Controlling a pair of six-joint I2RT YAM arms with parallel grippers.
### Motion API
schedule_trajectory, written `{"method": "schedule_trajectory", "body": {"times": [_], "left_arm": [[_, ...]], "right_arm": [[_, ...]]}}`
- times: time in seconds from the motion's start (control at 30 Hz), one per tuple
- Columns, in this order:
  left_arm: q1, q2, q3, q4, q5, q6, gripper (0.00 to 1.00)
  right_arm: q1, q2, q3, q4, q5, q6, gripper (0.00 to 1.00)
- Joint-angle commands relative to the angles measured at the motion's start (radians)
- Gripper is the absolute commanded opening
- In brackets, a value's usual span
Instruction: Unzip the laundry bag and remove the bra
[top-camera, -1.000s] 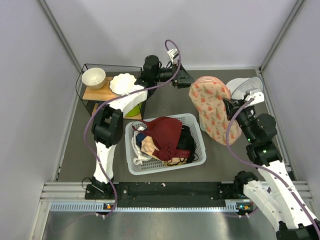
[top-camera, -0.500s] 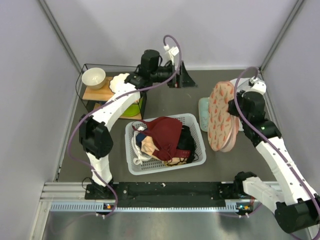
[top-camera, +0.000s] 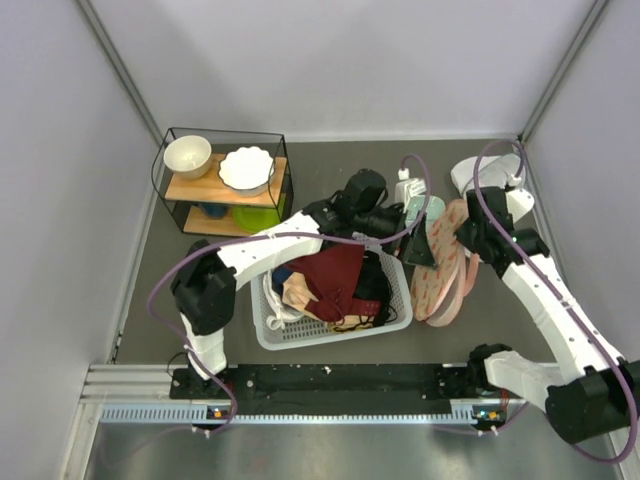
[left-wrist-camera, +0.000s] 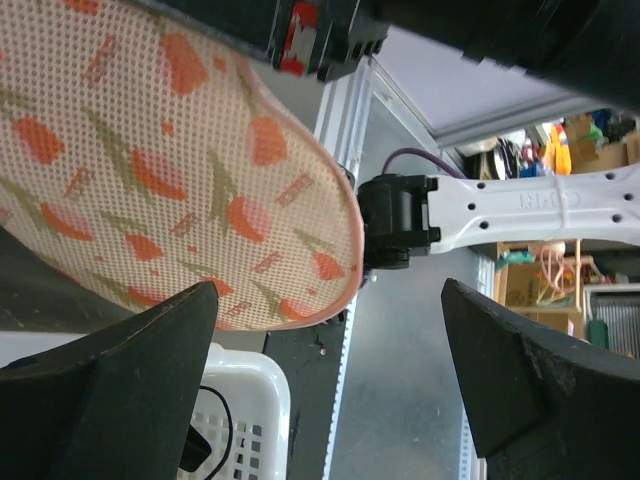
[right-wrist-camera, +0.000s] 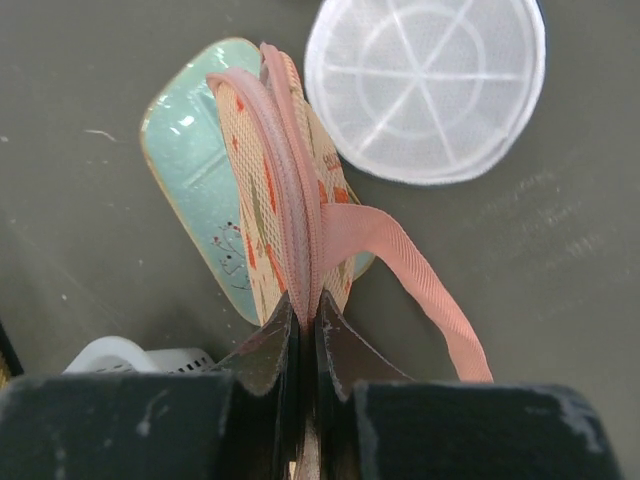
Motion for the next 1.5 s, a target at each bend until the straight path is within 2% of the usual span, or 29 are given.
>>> {"method": "schedule_trajectory", "body": {"times": [0.0, 0.1, 0.2, 0.3, 0.47, 0.67, 0.8, 0.9, 1.03, 1.07, 1.13, 1.17, 1.23, 1.27, 1.33, 1.4, 1.47], "left_arm": [[-0.020, -0.111, -0.142, 0.268, -0.107, -0.077, 0.99], [-0.042, -0.093, -0.135, 0.232, -0.170, -0.047, 0.99], [-0.097, -0.087, -0.066, 0.063, -0.356, 0.065, 0.99], [-0.123, -0.094, -0.073, 0.081, -0.435, 0.041, 0.99], [-0.152, -0.093, -0.063, 0.086, -0.474, 0.068, 0.99], [-0.203, -0.065, -0.006, 0.012, -0.556, 0.108, 0.99], [-0.227, -0.013, 0.116, -0.107, -0.627, 0.167, 0.99], [-0.226, 0.024, 0.146, -0.149, -0.646, 0.177, 0.91], [-0.226, 0.044, 0.138, -0.132, -0.608, 0.190, 0.69], [-0.223, 0.045, 0.138, -0.126, -0.581, 0.185, 0.54], [-0.212, 0.050, 0.129, -0.115, -0.523, 0.158, 0.41], [-0.210, 0.051, 0.126, -0.115, -0.515, 0.154, 0.24], [-0.203, 0.052, 0.117, -0.117, -0.521, 0.154, 0.04], [-0.197, 0.048, 0.115, -0.118, -0.518, 0.153, 0.00], [-0.174, 0.038, 0.103, -0.103, -0.494, 0.144, 0.00], [-0.134, 0.024, 0.068, -0.062, -0.358, 0.127, 0.00], [-0.105, 0.007, 0.025, 0.050, -0.215, 0.054, 0.00]], "right_arm": [[0.001, 0.080, 0.129, -0.099, 0.022, 0.112, 0.00], [0.001, 0.090, 0.146, -0.122, 0.039, 0.139, 0.00], [0.001, 0.088, 0.157, -0.125, 0.051, 0.139, 0.00], [0.001, 0.091, 0.169, -0.127, 0.056, 0.133, 0.00], [0.001, 0.108, 0.180, -0.127, 0.042, 0.139, 0.00], [0.001, 0.107, 0.179, -0.125, 0.031, 0.148, 0.00], [0.001, 0.092, 0.172, -0.125, 0.031, 0.164, 0.00], [0.001, 0.084, 0.169, -0.125, 0.040, 0.161, 0.00], [-0.008, 0.065, 0.154, -0.125, 0.030, 0.159, 0.00], [-0.014, 0.062, 0.150, -0.127, 0.019, 0.159, 0.00], [-0.040, 0.050, 0.136, -0.125, -0.006, 0.159, 0.00], [-0.047, 0.039, 0.131, -0.127, -0.012, 0.161, 0.00], [-0.071, 0.026, 0.116, -0.125, -0.022, 0.153, 0.00], [-0.080, 0.015, 0.113, -0.125, -0.024, 0.151, 0.00], [-0.103, 0.012, 0.103, -0.124, -0.026, 0.113, 0.00], [-0.131, 0.015, 0.103, -0.124, -0.055, 0.051, 0.00], [-0.172, 0.010, 0.102, -0.121, -0.087, 0.023, 0.00]]}}
